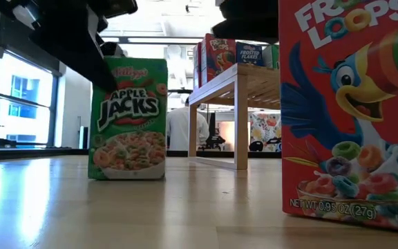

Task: Stack cereal on shelf
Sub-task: Put the green cereal box on the shelf aligned with the other green cereal boxes

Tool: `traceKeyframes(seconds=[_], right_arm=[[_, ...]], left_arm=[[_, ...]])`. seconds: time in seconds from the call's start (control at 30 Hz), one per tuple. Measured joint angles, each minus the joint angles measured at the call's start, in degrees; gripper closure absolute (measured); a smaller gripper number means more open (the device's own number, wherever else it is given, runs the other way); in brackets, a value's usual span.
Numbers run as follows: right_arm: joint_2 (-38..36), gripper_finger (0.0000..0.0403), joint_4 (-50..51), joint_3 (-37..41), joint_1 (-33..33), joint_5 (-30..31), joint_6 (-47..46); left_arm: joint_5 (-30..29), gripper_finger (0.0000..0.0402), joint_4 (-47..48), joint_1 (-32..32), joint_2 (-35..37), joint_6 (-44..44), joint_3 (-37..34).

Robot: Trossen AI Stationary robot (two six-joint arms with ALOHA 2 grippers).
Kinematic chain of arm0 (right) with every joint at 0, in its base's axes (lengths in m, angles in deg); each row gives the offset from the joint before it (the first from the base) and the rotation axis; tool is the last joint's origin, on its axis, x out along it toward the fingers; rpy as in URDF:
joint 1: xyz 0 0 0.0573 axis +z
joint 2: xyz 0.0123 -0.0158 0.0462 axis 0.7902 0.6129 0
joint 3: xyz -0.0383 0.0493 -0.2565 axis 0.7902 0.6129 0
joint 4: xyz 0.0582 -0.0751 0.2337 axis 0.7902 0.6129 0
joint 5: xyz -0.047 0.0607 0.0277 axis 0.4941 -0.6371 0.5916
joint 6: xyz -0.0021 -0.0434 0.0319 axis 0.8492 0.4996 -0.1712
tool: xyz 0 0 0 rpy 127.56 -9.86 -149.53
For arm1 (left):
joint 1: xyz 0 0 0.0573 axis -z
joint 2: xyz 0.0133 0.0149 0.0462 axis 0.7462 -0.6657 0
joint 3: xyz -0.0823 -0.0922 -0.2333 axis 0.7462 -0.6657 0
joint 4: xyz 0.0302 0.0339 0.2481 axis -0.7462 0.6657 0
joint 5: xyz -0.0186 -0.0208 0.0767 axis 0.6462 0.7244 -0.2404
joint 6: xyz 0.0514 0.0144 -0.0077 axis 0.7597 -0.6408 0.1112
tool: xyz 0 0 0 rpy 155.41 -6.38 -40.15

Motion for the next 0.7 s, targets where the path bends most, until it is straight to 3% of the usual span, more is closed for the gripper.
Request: traceKeyframes(seconds=[0.23,0.4,0.7], right_arm=[[2.2,0.0134,3.5,-5.4,-4.5,-6.9,0.5],[4.4,0.0132,3.5,-8.1,-6.6,-12.4,-4.7],[9.2,0.0116,3.4,-11.4,-8.7,-12.1,-7.6]], left_arm=[[-0.2,0.0210,0.1,0.6,0.0,1.4,0.0],[0.9,0.0182,-0.3,0.3,0.2,1.1,0.0],[1.5,0.0153,-1.1,0.1,0.2,0.1,0.0]])
